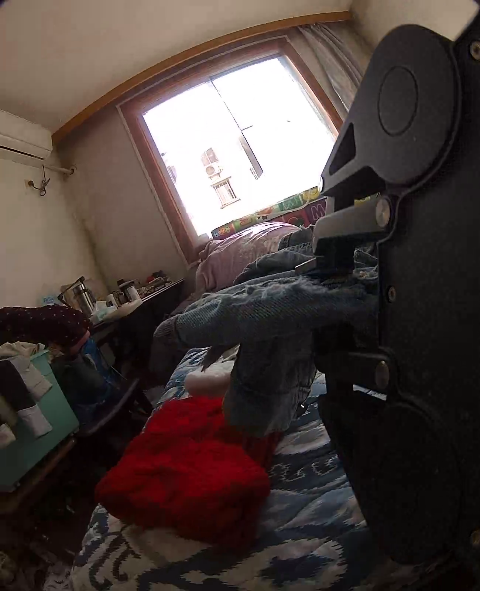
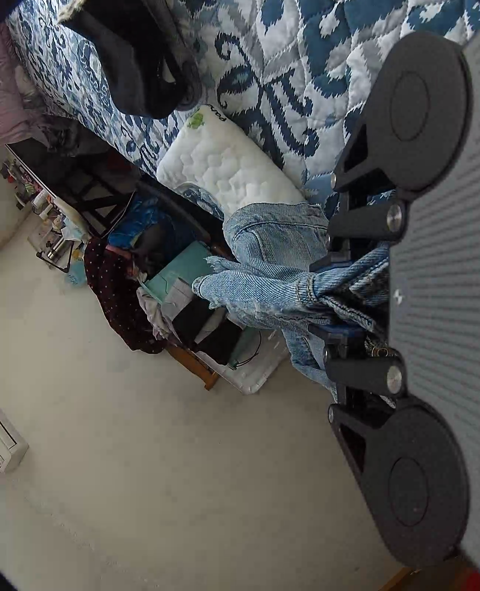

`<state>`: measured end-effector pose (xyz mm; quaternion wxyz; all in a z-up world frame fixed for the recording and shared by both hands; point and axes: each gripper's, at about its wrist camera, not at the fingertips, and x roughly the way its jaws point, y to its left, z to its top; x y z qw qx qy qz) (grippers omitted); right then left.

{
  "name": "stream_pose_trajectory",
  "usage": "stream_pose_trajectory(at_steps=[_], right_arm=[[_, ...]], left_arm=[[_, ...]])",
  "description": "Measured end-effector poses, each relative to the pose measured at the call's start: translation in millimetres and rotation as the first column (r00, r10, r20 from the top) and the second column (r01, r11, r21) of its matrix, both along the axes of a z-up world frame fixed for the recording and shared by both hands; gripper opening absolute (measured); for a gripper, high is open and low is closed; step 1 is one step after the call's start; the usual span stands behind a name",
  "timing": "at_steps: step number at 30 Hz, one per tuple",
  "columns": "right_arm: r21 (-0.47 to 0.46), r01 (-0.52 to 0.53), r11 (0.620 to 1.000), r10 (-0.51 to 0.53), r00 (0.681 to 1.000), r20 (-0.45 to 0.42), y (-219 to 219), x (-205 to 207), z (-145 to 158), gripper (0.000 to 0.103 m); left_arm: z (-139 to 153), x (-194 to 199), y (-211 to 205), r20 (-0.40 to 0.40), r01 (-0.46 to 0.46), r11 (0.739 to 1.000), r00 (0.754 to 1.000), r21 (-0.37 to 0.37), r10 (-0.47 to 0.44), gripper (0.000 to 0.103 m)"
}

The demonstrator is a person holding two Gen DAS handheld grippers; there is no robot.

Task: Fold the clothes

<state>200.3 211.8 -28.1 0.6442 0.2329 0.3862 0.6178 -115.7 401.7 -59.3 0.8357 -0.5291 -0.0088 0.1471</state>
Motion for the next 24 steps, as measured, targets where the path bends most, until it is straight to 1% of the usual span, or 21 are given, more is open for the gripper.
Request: stream_pose_trajectory(at_steps=[2,5,8,10,11,12,13,14,15,16,17,18,21,22,24], right_arm=[[0.017,-0.046,0.999,0.046,0.999,0.003,40.1,3.7,5.0,0.028],[0.057,-0.081,0.995,0.082,0.997,-0.008,86.7,14.2,13.5,0.028],[0.079,-0.086,0.993,0.091,0.994,-0.057,127.5,23.6,14.9,0.028],[0.016,-0.060,0.998,0.061,0.997,-0.041,150.3,27.1,8.0,0.031],[-0.097,0.002,0.995,-0.002,1.000,0.006,163.1,28.4,-1.3,0.042],[-0.206,0.070,0.976,-0.059,0.996,0.060,176.0,29.7,-10.6,0.048],[-0.275,0.135,0.952,-0.101,0.985,0.137,178.1,27.5,-15.9,0.047],[-0.245,0.138,0.960,-0.105,0.984,0.142,167.3,23.9,-17.3,0.045],[-0.214,0.140,0.967,-0.110,0.983,0.147,156.3,20.2,-18.7,0.045],[-0.183,0.141,0.973,-0.114,0.982,0.151,145.3,16.6,-20.0,0.045],[-0.166,0.139,0.976,-0.113,0.981,0.160,132.9,13.6,-19.9,0.045],[-0.177,0.146,0.973,-0.112,0.976,0.189,119.0,10.0,-20.2,0.045],[-0.210,0.131,0.969,-0.090,0.977,0.193,81.2,0.8,-26.4,0.045],[-0.224,0.128,0.966,-0.083,0.977,0.197,69.6,-3.8,-27.7,0.046],[-0.274,0.136,0.952,-0.079,0.975,0.208,46.9,-11.4,-31.0,0.051]], left_arm=[[6.2,-5.6,22.5,0.018,-0.054,0.998,0.998,0.010,0.054,0.017],[12.7,-6.1,54.2,0.040,-0.126,0.992,0.991,0.026,0.125,0.017],[14.4,-3.9,81.4,0.054,-0.182,0.983,0.982,0.029,0.180,0.017],[4.3,1.4,101.9,0.038,-0.206,0.979,0.978,0.001,0.206,0.017],[-9.1,7.4,113.1,-0.040,-0.210,0.977,0.977,-0.019,0.209,0.018],[-22.4,13.4,124.4,-0.118,-0.216,0.976,0.970,-0.038,0.210,0.019],[-35.7,18.5,134.9,-0.195,-0.225,0.973,0.958,-0.060,0.209,0.020],[-47.8,15.0,137.5,-0.254,-0.247,0.963,0.943,-0.106,0.214,0.025],[-51.4,8.0,133.2,-0.229,-0.246,0.965,0.948,-0.091,0.220,0.031],[-54.5,0.9,128.4,-0.207,-0.247,0.966,0.951,-0.072,0.227,0.046],[-51.9,-6.2,119.5,-0.222,-0.257,0.966,0.942,-0.006,0.250,0.055],[-50.8,-11.4,113.9,-0.236,-0.265,0.964,0.935,0.028,0.264,0.058],[-55.5,-27.0,102.5,-0.245,-0.252,0.967,0.936,0.035,0.253,0.059],[-53.6,-30.6,97.5,-0.258,-0.245,0.968,0.933,0.056,0.251,0.059],[-47.9,-35.6,87.2,-0.277,-0.215,0.971,0.931,0.106,0.237,0.060]])
